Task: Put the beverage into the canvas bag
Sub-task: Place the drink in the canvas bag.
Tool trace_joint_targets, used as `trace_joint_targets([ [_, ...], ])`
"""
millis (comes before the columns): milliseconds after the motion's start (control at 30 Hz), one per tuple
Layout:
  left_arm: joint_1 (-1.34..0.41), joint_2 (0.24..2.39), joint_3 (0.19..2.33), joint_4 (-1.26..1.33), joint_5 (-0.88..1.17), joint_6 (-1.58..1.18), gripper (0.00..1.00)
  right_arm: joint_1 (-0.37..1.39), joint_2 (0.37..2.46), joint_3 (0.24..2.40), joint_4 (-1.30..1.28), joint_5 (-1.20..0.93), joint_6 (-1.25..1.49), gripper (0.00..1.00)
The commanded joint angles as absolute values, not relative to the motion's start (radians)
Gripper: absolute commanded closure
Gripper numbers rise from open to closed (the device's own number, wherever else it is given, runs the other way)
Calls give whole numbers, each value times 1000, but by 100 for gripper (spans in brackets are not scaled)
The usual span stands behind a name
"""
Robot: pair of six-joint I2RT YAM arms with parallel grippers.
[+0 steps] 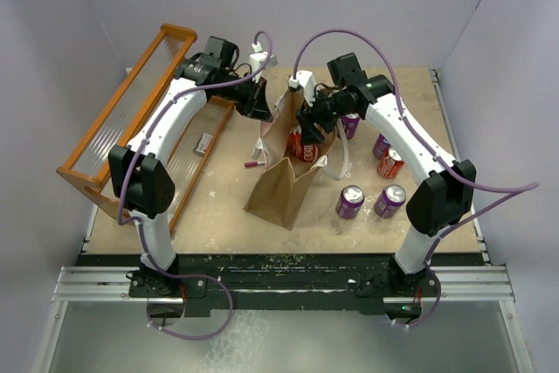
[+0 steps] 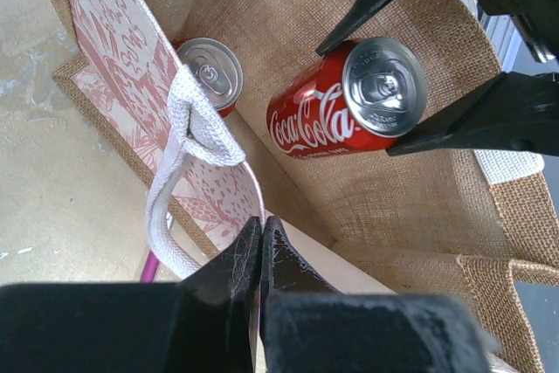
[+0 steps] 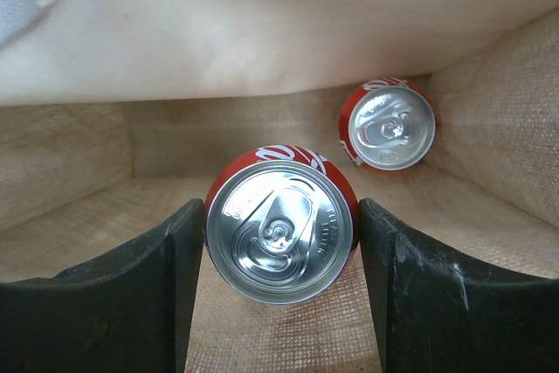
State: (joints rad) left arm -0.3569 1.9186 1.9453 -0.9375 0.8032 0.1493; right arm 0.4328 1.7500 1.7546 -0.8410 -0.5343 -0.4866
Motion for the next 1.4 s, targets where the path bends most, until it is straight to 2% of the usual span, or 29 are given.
trace_joint_targets([
  [0, -364, 1935, 1982, -918, 815, 159, 100, 436, 1752, 1755, -747, -475, -487, 100],
  [467, -364, 1969, 2016, -923, 810, 173, 100, 436, 1748, 1614, -570, -292, -378, 100],
  [900, -360, 1980, 1996, -942, 813, 204, 100, 436, 1754, 1526, -365, -538, -353, 100],
  [1367, -351, 1994, 2003, -952, 830, 219, 100, 423, 1852, 1524, -338, -195, -260, 100],
])
